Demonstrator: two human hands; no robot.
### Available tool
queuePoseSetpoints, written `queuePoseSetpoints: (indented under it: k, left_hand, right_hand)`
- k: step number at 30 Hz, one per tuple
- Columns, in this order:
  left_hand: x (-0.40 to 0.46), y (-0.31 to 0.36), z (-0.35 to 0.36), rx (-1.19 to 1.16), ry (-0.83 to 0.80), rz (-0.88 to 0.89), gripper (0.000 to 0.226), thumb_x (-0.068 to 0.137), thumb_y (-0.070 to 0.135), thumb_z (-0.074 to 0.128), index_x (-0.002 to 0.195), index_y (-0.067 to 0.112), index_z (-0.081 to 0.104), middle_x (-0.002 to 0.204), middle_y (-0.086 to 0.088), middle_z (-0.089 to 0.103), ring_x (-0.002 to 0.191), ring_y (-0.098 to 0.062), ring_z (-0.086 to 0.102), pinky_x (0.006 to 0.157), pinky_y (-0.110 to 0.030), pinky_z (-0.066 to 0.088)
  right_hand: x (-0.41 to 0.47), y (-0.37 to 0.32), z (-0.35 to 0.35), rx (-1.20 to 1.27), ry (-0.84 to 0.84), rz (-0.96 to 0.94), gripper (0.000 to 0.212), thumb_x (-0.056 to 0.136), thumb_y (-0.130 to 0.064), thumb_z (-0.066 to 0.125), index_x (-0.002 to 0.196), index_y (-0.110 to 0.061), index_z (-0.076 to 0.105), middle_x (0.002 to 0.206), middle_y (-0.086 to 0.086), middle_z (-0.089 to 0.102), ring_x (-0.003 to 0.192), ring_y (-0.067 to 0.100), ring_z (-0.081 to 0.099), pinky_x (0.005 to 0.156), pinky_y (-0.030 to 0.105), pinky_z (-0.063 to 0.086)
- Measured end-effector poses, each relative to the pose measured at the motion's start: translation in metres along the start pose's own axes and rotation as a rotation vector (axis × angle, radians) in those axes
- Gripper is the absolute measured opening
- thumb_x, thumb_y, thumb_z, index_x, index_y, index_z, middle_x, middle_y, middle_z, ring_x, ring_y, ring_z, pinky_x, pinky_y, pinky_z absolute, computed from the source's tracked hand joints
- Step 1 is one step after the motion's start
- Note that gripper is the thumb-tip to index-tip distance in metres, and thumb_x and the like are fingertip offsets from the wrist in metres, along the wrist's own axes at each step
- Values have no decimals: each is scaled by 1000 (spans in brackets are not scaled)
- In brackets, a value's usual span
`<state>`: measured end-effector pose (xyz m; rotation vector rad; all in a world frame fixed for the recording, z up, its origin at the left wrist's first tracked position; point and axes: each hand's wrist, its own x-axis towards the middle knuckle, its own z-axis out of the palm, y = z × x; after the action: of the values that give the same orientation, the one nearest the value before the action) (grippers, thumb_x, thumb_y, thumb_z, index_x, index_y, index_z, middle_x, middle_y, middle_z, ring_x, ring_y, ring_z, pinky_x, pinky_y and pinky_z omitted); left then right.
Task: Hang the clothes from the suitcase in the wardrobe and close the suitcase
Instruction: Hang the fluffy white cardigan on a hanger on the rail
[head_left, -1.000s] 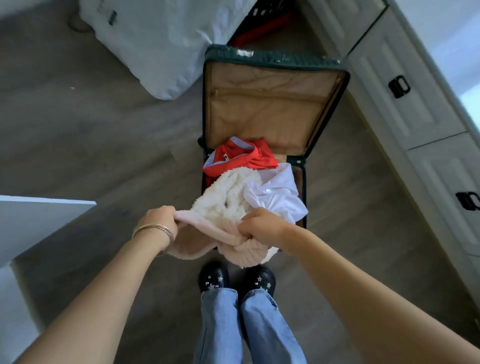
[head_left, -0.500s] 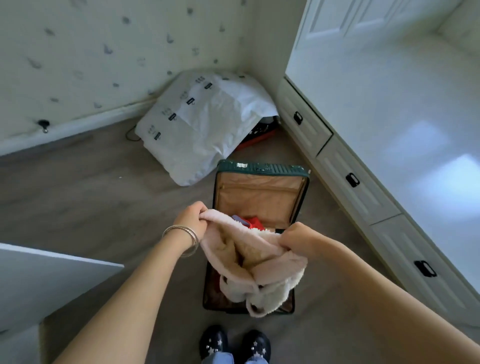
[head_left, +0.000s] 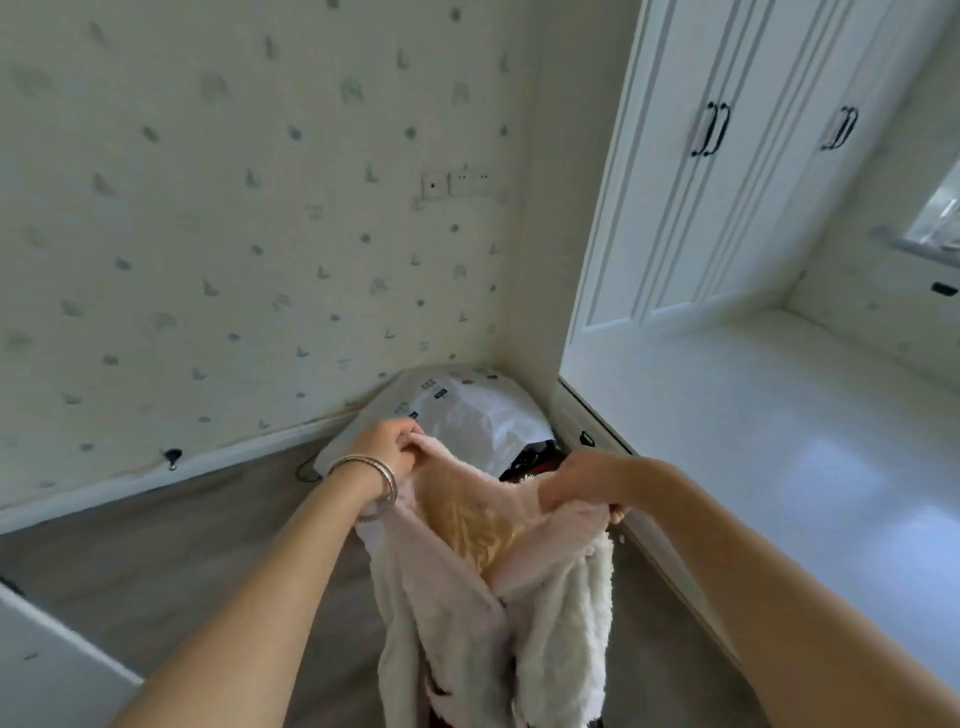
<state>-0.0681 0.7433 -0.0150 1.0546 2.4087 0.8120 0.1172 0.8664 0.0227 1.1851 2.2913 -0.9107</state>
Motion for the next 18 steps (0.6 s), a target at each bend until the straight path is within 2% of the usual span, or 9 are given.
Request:
queuePoseSetpoints:
  k: [3, 6, 9, 12, 14, 16, 18]
  left_hand:
    - [-12, 22, -53, 66, 29, 22, 15, 83, 4, 53, 83, 11, 67, 75, -4, 57, 77, -19, 50, 52, -16, 33]
    - [-27, 33, -103, 126, 65, 19, 20, 80, 10, 60, 61, 15, 59, 62, -4, 53, 72, -19, 50, 53, -22, 33]
    - [-54, 37, -153, 153, 99, -32, 5, 77, 19, 68, 73, 17, 66, 70, -3, 58, 73, -17, 53, 61, -23, 39]
    - [-89, 33, -197, 222, 57, -160, 16, 65, 27, 78, 72, 27, 63, 73, 6, 59, 76, -16, 56, 69, -25, 46]
    - [-114, 29, -219, 302, 59, -278, 22, 68, 20, 75, 65, 23, 53, 67, 4, 48, 67, -17, 47, 60, -25, 39]
    - [-136, 23, -236, 333, 147, -383, 27, 75, 21, 71, 58, 19, 50, 60, 2, 42, 59, -16, 40, 54, -24, 32]
    - [-167, 18, -249, 372, 267, -455, 17, 82, 27, 65, 70, 15, 61, 66, -2, 51, 65, -18, 48, 56, -24, 35]
  right_hand:
    - [-27, -32, -34, -60, 42, -110, 36, 70, -40, 73, 81, -12, 53, 59, 0, 45, 39, 12, 39, 38, 17, 31]
    - [-43, -63, -59, -120, 139, -197, 36, 72, -36, 74, 72, -8, 51, 46, 0, 44, 36, 15, 37, 39, 21, 29]
    - [-58, -96, -80, -104, 258, -287, 31, 76, -26, 72, 76, -6, 48, 55, 5, 41, 40, 17, 37, 40, 23, 29]
    - [-73, -125, -94, -134, 343, -366, 31, 83, -30, 66, 76, -4, 52, 55, 8, 45, 42, 19, 41, 40, 25, 32]
    - [-84, -143, -97, -156, 376, -427, 36, 86, -37, 62, 82, -1, 59, 57, 10, 51, 44, 19, 45, 42, 23, 35]
    - [-95, -165, -94, -143, 394, -513, 36, 88, -36, 60, 85, 0, 60, 56, 9, 52, 44, 18, 47, 42, 23, 36]
    - [-110, -190, -83, -158, 381, -609, 35, 90, -34, 57, 88, 1, 62, 55, 8, 52, 44, 17, 49, 42, 22, 37]
